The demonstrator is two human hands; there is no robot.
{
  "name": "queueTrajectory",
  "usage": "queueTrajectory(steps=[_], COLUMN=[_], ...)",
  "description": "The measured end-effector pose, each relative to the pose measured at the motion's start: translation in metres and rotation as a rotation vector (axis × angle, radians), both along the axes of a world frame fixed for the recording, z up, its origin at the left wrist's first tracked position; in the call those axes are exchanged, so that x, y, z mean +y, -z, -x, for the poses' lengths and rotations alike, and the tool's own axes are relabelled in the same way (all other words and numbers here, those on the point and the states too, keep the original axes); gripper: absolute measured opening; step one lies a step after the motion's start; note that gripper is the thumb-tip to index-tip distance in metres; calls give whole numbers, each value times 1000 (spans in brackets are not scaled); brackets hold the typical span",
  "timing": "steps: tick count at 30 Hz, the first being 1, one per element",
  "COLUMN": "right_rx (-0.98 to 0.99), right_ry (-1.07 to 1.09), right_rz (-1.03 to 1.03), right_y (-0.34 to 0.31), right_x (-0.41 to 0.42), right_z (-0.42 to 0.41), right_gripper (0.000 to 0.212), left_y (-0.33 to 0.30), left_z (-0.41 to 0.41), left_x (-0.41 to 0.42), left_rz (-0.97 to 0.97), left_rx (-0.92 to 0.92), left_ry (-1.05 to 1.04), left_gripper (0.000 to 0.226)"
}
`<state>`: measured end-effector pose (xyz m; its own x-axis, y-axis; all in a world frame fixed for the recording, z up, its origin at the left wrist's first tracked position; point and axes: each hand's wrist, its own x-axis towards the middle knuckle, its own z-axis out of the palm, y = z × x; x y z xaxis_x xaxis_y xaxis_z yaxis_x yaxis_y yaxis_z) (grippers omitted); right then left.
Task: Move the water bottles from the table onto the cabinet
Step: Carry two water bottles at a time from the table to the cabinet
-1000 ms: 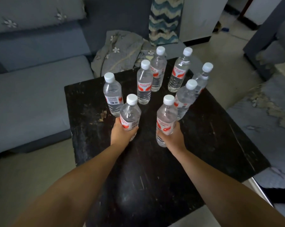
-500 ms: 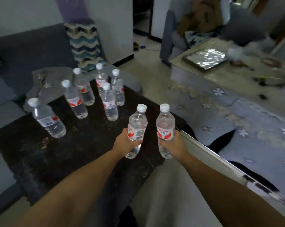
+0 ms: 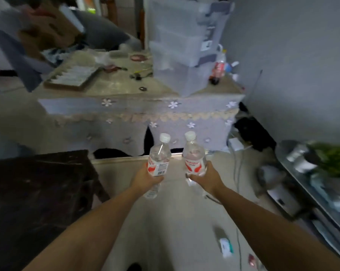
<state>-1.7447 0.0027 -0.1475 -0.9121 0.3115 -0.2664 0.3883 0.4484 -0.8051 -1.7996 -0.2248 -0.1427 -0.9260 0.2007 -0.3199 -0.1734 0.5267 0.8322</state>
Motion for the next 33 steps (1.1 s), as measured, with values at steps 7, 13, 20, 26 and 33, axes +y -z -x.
queueTrajectory(steps=[7, 13, 20, 26, 33], right_rx=[-42, -74, -82, -43, 40], right_ry=[503, 968, 1379, 1653, 1826], right_rz=[1, 68, 206, 250, 269], right_y=[44, 39, 47, 29, 23], right_x=[112, 109, 40, -19, -60], right_z=[-125, -246, -379, -481, -620], right_gripper=[80, 78, 83, 62, 59], left_y=[2, 0, 12, 12, 4], left_z=[-27, -87, -203, -315, -470], left_x=[142, 223, 252, 260, 261], left_rz=[72, 140, 201, 256, 279], left_rx=[9, 18, -35, 50, 88], left_ry=[528, 938, 1316, 1593, 1775], left_gripper=[60, 63, 67, 68, 67])
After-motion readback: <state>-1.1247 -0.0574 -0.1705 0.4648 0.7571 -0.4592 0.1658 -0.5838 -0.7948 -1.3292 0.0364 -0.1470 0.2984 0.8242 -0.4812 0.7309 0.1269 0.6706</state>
